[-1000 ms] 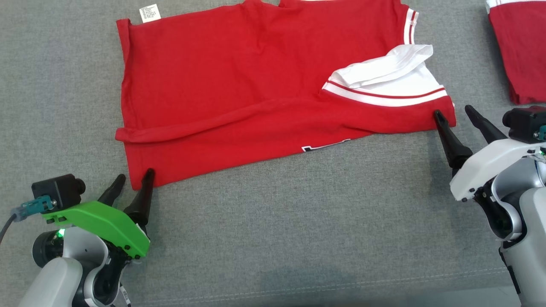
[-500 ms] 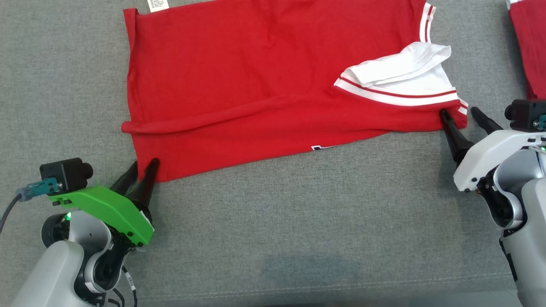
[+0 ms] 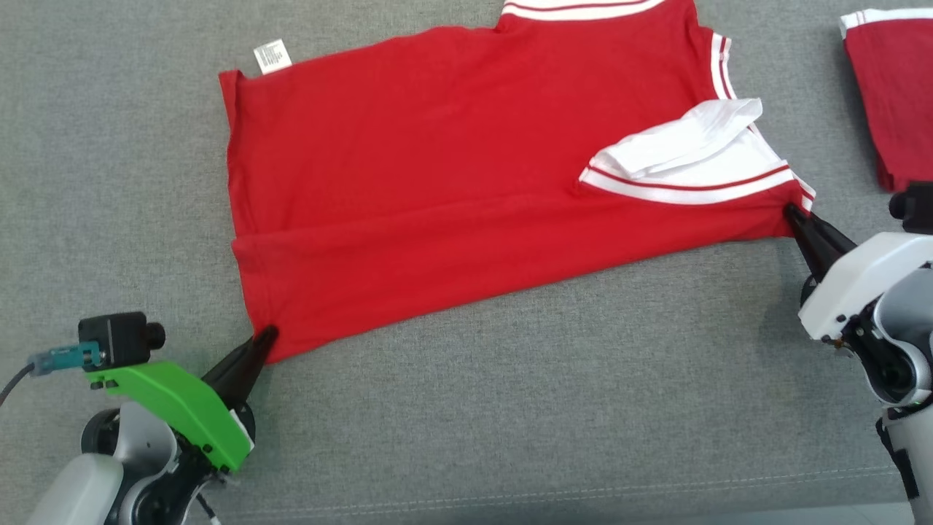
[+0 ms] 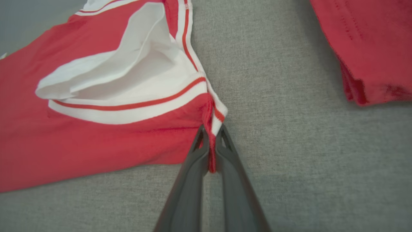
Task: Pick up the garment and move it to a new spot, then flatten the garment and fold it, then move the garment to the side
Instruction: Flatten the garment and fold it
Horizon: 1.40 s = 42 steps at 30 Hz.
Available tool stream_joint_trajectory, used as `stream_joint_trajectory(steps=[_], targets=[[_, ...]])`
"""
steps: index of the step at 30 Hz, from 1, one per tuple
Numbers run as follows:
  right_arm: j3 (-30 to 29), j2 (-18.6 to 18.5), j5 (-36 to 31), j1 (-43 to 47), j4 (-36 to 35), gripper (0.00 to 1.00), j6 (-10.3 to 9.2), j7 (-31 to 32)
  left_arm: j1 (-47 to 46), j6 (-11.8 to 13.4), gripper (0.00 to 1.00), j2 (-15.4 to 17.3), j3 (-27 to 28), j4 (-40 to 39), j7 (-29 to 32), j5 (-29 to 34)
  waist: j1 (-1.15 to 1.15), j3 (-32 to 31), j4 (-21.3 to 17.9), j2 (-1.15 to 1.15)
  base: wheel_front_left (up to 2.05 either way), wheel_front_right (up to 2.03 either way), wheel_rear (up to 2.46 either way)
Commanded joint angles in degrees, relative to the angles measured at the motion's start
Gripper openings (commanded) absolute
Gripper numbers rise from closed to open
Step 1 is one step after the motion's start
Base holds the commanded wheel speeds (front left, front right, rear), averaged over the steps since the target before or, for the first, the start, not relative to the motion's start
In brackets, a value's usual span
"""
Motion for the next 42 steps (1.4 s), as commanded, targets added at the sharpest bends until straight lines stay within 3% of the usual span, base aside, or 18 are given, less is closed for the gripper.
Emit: stream_joint_trajectory(steps=[1,5,11,21,22,23,25,31,37,42], targets=[[-1.23,-0.71,1.37,2.15,-1.19,0.0,-0.12,0.69,1.96,-0.09,0.0,1.39,0.62,-0.75,0.51,-0.88,0.0,-1.55,-0.4,0.0,0.0,0.0,0.0],[-4.11,-2.04,4.35,8.09,-6.4,0.0,-0.14,3.98,6.2,0.19,0.0,4.33,2.0,-5.08,1.24,-1.87,0.0,-3.1,-0.48,0.0,0.0,0.0,0.0],[-7.1,-1.57,6.99,17.67,-14.08,0.0,-0.13,8.3,12.99,1.44,0.0,6.22,1.87,-10.94,0.98,-1.79,0.0,-3.31,-0.86,0.0,0.0,0.0,0.0],[-8.07,2.65,5.49,26.13,-17.38,0.0,-0.11,9.42,20.85,3.2,0.0,4.82,0.95,-14.84,-1.7,-1.55,0.0,-2.43,-0.3,0.0,0.0,0.0,0.0],[-7.35,2.52,5.15,26.2,-17.42,0.69,-0.09,9.45,20.7,3.57,0.17,4.65,1.0,-14.75,-1.95,-1.18,0.0,-2.44,-0.19,0.0,0.0,0.0,0.0],[-6.86,2.39,4.93,26.24,-17.46,0.99,-0.08,9.41,20.39,4.0,0.47,4.28,1.32,-14.64,-2.5,-0.98,0.0,-2.48,-0.11,0.0,0.0,0.0,0.0],[-6.89,2.06,4.62,25.95,-17.93,1.0,-0.08,9.4,19.98,4.67,1.0,3.99,1.64,-14.73,-2.94,-0.75,0.0,-2.45,0.0,0.0,0.0,0.0,0.0],[-9.3,-1.41,4.76,21.3,-24.38,1.0,-0.07,9.99,17.43,6.19,1.0,6.77,4.56,-18.76,-4.55,1.74,0.0,-0.6,0.28,0.0,0.0,0.0,0.0],[-8.49,-4.35,1.38,6.84,-27.32,1.0,-0.07,14.21,5.88,7.75,1.0,9.0,5.03,-21.36,-2.3,6.5,0.0,4.72,1.8,0.0,0.0,0.0,0.0],[-3.94,-3.71,-5.03,-11.94,-18.84,1.0,-0.07,17.86,-14.03,6.75,1.0,4.32,-0.7,-13.41,2.33,11.08,0.0,10.97,5.79,0.0,0.0,0.0,0.0]])
